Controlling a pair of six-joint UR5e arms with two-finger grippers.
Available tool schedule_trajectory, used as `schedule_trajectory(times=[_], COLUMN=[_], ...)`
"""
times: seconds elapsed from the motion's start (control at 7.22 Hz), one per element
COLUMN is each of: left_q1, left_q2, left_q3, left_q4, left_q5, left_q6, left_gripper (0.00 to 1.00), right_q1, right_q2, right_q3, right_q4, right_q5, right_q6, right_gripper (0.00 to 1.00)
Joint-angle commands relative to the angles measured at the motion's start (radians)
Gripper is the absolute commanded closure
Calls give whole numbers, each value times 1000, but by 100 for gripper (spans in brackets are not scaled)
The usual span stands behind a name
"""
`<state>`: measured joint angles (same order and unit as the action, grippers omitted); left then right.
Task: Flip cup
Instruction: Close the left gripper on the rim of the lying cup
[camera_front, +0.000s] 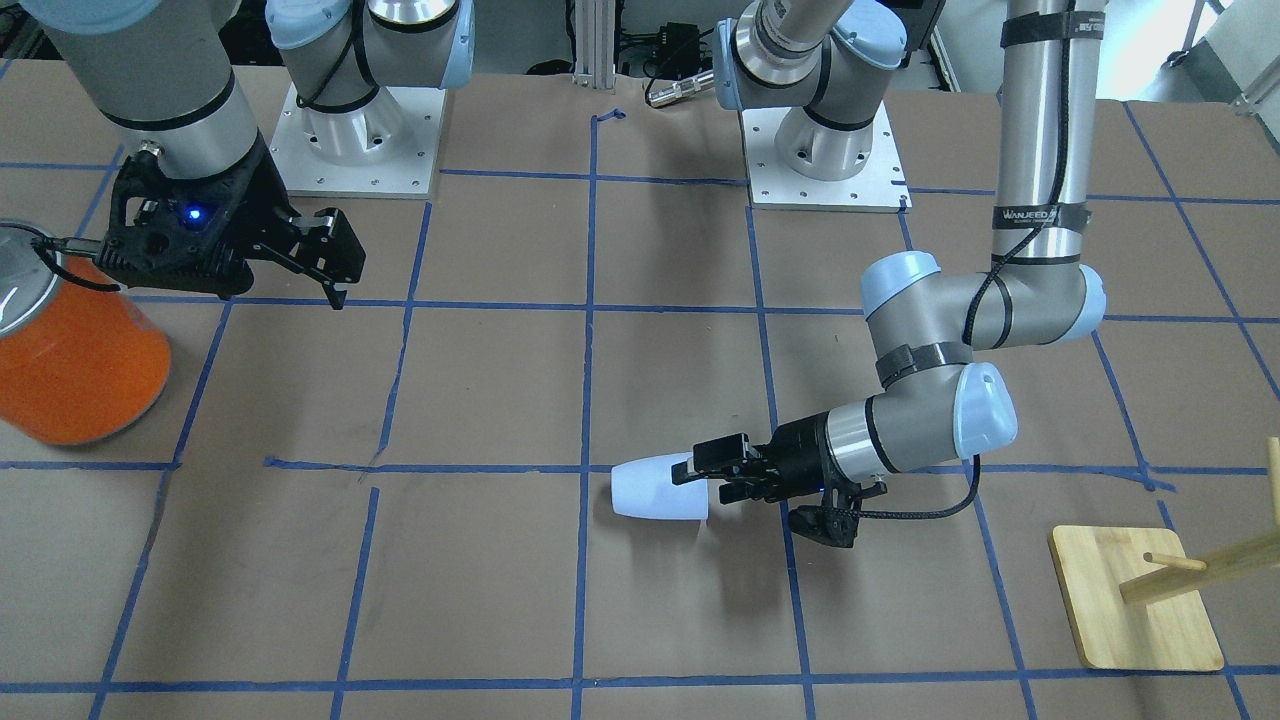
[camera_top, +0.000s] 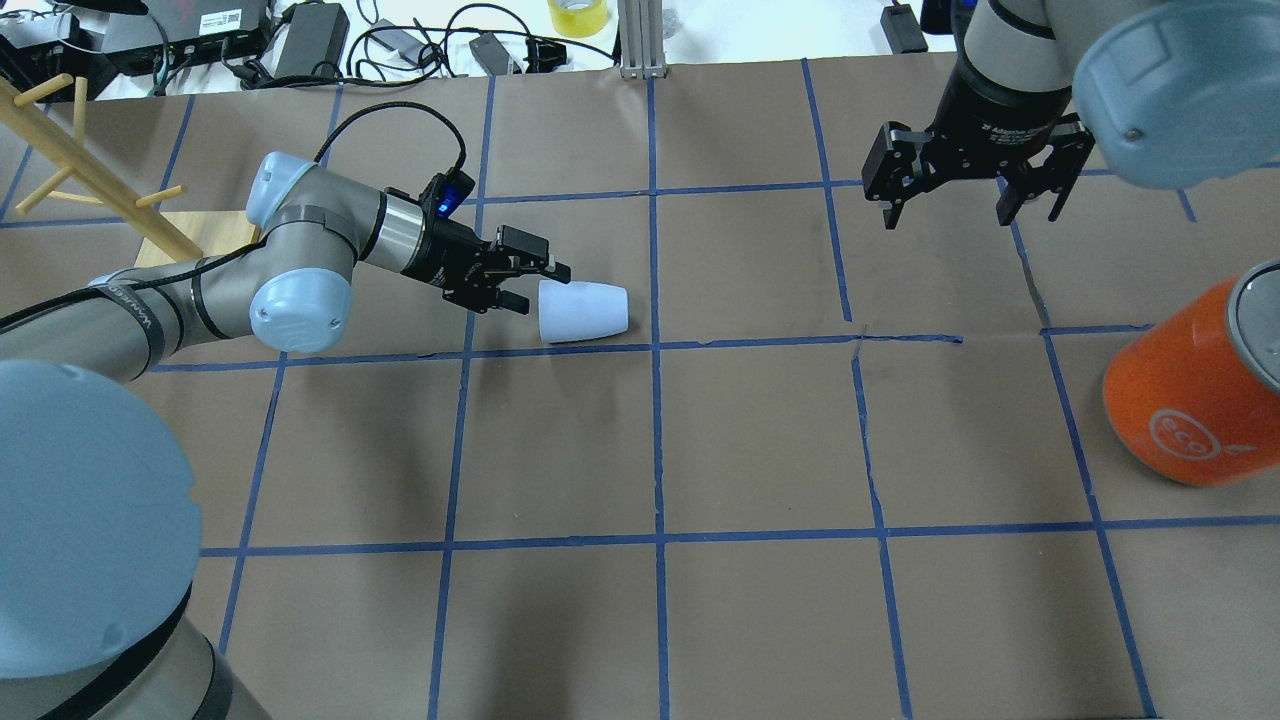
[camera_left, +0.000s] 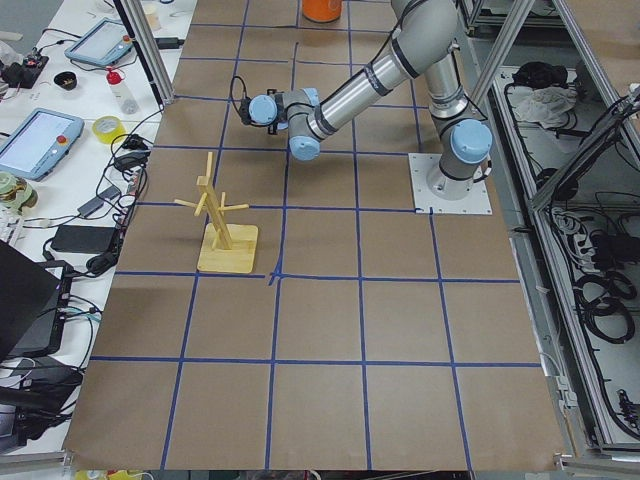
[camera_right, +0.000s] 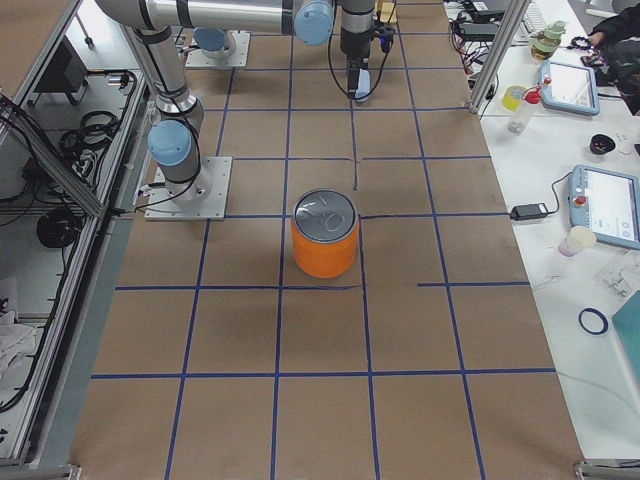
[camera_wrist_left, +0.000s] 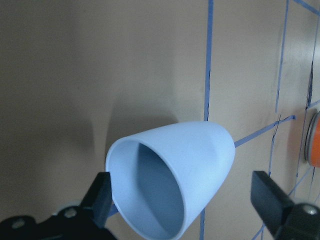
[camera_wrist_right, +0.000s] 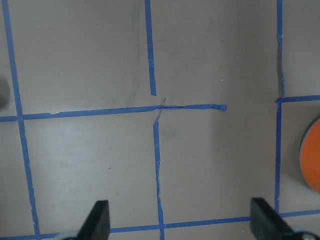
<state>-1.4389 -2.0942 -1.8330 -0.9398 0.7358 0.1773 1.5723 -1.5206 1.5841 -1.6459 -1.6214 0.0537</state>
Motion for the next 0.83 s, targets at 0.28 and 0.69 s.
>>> schedule_trajectory(times=[0.28,0.69], left_q1=[-11,-14], left_q2=[-21,-21], left_q3=[3,-2], left_q4=[3,47], left_q5=[-68,-93], left_q6=[-36,-39], left_gripper=[19,70], right_q1=[2,2], right_q2=[0,0], right_q3=[4,8], right_q4=[0,0], right_q5=[0,0], right_q6=[1,3], right_gripper=[0,0])
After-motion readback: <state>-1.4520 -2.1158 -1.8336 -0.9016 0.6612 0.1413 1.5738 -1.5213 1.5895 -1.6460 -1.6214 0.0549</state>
